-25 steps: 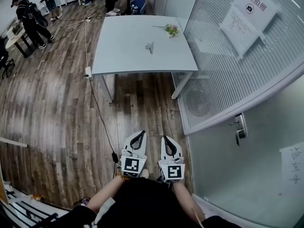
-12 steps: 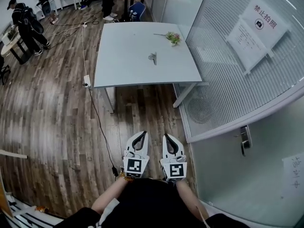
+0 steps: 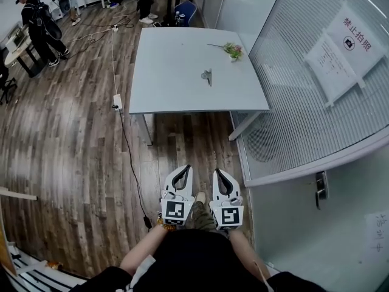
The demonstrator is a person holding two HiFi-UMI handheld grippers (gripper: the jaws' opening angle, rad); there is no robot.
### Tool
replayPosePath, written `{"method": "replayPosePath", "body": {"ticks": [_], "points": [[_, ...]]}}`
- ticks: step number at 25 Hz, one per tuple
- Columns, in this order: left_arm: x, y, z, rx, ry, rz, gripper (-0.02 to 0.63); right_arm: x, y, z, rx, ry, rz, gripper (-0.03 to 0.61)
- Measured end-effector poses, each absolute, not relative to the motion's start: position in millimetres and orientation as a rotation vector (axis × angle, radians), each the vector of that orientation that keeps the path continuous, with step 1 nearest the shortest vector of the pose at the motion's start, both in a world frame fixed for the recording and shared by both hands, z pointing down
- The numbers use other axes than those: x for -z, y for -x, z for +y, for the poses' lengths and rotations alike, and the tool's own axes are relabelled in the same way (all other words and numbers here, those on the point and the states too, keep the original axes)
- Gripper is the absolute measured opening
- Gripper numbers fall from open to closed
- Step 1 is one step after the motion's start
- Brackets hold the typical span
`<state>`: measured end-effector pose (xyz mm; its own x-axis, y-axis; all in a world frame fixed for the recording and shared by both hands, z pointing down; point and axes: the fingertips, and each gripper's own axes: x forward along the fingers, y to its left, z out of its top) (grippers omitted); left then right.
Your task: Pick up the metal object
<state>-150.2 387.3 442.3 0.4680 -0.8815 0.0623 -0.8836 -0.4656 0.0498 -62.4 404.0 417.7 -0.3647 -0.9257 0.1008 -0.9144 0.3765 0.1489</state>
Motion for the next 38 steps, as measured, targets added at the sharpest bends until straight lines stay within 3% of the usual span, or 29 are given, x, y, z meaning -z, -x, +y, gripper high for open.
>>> {"method": "replayPosePath", "body": {"ticks": [38], "points": [[-441.8, 40.3, 190.6, -0.200, -2.548, -1.792, 0.006, -434.9, -69.6, 188.2, -0.022, -1.595, -2.604, 0.002]]}}
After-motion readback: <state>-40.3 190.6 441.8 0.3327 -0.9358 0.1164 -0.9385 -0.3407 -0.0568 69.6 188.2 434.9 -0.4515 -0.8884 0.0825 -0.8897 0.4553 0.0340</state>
